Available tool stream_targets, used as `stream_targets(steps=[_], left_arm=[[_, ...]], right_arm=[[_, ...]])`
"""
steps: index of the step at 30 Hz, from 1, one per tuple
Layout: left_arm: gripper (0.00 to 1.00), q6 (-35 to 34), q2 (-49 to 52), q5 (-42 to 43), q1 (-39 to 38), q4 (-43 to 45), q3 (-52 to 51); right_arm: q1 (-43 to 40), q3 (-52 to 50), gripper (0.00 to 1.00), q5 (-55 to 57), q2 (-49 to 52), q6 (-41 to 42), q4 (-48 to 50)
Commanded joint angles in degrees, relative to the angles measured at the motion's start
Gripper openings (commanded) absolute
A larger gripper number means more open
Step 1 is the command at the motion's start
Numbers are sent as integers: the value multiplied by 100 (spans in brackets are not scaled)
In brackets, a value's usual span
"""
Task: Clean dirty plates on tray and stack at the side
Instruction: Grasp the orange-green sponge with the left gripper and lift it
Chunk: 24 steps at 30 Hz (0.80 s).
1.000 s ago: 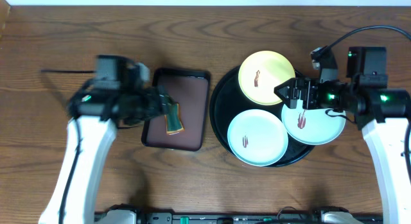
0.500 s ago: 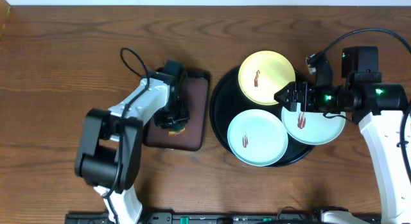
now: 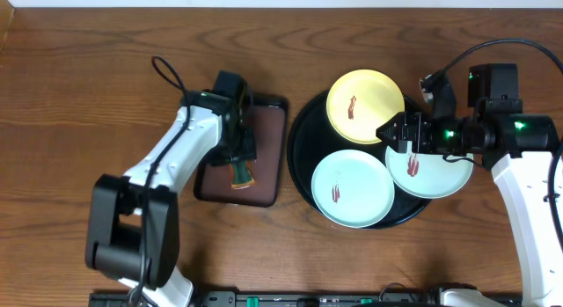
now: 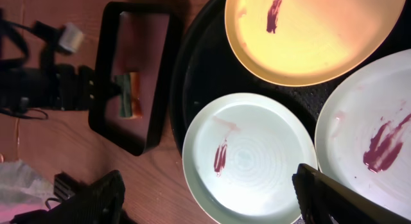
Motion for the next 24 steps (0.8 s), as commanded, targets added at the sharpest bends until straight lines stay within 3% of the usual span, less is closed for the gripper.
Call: stream_targets(steps=[1,5,11,13,14,16,21,22,23,24], left_arm=[[52,153,96,-638,28,278,-9],[51,149,407,-634,28,695,-254],[47,153,750,-634,28,636,-254],[34,153,763,-623,28,684,-254],[11,201,761,-546,28,713,-249],[7,616,726,-96,31,612,-98],[8,643,350,-33,31,24,557],[17,643,284,-31,31,24,581],[40,645,201,-33,31,31,588],[52,647,151,-35,31,24,586]], right_arm=[[61,98,83,-22,-4,26,11],[61,98,83,-20,-4,26,2],[63,98,82,-24,-4,28,-13],[63,98,81,-22,-4,26,-22],[63,98,81,-22,-4,26,-28],[63,98,81,-22,-4,26,-59],[63,98,81,-22,-4,26,-107],[63,98,81,-22,-4,26,-109],[63,98,81,-22,-4,26,-107],[63,98,81,-22,-4,26,-107]])
